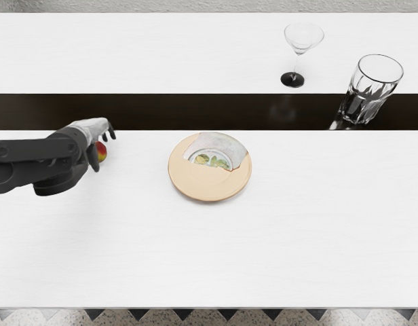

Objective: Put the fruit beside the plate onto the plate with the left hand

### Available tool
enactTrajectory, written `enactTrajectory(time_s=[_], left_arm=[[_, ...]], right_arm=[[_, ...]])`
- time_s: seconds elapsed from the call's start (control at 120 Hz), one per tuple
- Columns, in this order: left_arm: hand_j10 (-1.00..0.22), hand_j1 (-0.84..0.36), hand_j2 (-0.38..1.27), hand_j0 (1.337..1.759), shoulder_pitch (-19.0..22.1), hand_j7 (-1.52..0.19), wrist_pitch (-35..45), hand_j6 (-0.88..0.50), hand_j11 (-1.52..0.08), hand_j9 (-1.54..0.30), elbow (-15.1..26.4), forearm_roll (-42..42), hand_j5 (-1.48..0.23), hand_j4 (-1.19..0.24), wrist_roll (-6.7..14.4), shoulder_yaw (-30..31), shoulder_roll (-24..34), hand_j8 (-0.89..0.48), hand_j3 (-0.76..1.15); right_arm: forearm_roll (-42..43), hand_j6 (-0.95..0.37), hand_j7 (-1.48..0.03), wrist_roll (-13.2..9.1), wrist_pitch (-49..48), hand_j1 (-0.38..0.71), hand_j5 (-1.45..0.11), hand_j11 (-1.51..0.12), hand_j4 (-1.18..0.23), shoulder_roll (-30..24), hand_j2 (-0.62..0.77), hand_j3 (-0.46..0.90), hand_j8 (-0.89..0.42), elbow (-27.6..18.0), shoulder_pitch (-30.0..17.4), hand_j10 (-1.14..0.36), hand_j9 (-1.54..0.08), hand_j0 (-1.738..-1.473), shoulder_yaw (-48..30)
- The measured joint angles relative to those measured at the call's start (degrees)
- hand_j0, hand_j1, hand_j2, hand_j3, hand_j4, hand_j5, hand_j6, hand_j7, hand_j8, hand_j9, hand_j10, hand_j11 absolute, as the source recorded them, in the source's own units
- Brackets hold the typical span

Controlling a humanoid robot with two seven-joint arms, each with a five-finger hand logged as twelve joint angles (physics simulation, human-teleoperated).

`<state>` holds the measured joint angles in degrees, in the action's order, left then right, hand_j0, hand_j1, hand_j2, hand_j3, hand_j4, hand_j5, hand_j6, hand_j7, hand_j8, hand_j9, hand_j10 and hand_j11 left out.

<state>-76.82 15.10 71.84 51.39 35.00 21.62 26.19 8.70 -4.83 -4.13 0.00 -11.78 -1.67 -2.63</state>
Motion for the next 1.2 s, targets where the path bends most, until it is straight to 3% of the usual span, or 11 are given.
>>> enactTrajectory(time_s=[0.183, 0.325, 0.45, 0.525, 0.667, 0.867, 0.933, 1.2], left_arm=[[-0.51, -0.25, 0.1, 1.658, 0.4, -0.66, 0.1, -0.51, -0.66, -0.66, -0.1, 0.0, -0.66, -0.51, 0.0, -0.1, 0.5, -0.5, 0.0], [-0.58, -0.31, 0.11, 1.654, 1.2, -0.76, 0.1, -0.47, -0.77, -0.77, -0.1, 0.2, -0.75, -0.59, 0.0, -0.3, 0.6, -0.44, 0.0], [-0.63, -0.31, 0.35, 1.659, 1.3, -0.82, 1.1, -0.5, -0.84, -0.84, -0.2, 0.1, -0.81, -0.65, 0.0, -0.5, 0.6, -0.48, -0.36], [-0.66, -0.32, 0.43, 1.663, 1.4, -0.86, 1.4, -0.49, -0.87, -0.87, -0.2, 0.0, -0.85, -0.67, 0.1, -0.7, 0.6, -0.48, -0.46], [-0.68, -0.33, 0.37, 1.656, 1.5, -0.92, 1.6, -0.44, -0.92, -0.92, -0.2, -1.0, -0.93, -0.69, 0.1, -5.2, 2.6, -0.43, -0.23], [-0.65, -0.33, 0.3, 1.655, 4.0, -0.95, 1.5, -0.41, -0.93, -0.93, 0.1, -2.8, -0.95, -0.69, 0.0, -20.4, 1.8, -0.4, -0.09], [-0.65, -0.33, 0.27, 1.654, 4.0, -0.95, 1.3, -0.41, -0.94, -0.93, 0.3, -3.8, -0.95, -0.7, 0.0, -24.1, -1.6, -0.4, -0.06], [-0.65, -0.34, 0.32, 1.655, 3.9, -0.96, -1.3, -0.4, -0.94, -0.93, 0.5, -5.1, -0.97, -0.69, 0.0, -27.4, -10.4, -0.39, -0.02]], right_arm=[[0.0, -0.02, -0.02, 0.0, 0.0, -0.33, -0.02, -0.02, -0.02, 0.0, 0.0, 0.0, -0.02, 0.0, 0.0, -0.02, -0.02, -1.658, 0.0], [0.0, -0.02, -0.02, 0.0, 0.0, -0.33, -0.02, -0.02, -0.02, 0.0, 0.0, 0.0, -0.02, 0.0, 0.0, -0.02, -0.02, -1.658, 0.0], [0.0, -0.02, -0.02, 0.0, 0.0, -0.33, -0.02, -0.02, -0.02, 0.0, 0.0, 0.0, -0.02, 0.0, 0.0, -0.02, -0.02, -1.658, 0.0], [0.0, -0.02, -0.02, 0.0, 0.0, -0.33, -0.02, -0.02, -0.02, 0.0, 0.0, 0.0, -0.02, 0.0, 0.0, -0.02, -0.02, -1.658, 0.0], [0.0, -0.02, -0.02, 0.0, 0.0, -0.33, -0.02, -0.02, -0.02, 0.0, 0.0, 0.0, -0.02, 0.0, 0.0, -0.02, -0.02, -1.658, 0.0], [0.0, -0.02, -0.02, 0.0, 0.0, -0.33, -0.02, -0.02, -0.02, 0.0, 0.0, 0.0, -0.02, 0.0, 0.0, -0.02, -0.02, -1.658, 0.0], [0.0, -0.02, -0.02, 0.0, 0.0, -0.33, -0.02, -0.02, -0.02, 0.0, 0.0, 0.0, -0.02, 0.0, 0.0, -0.02, -0.02, -1.658, 0.0], [0.0, -0.02, -0.02, 0.0, 0.0, -0.33, -0.02, -0.02, -0.02, 0.0, 0.0, 0.0, -0.02, 0.0, 0.0, -0.02, -0.02, -1.658, 0.0]])
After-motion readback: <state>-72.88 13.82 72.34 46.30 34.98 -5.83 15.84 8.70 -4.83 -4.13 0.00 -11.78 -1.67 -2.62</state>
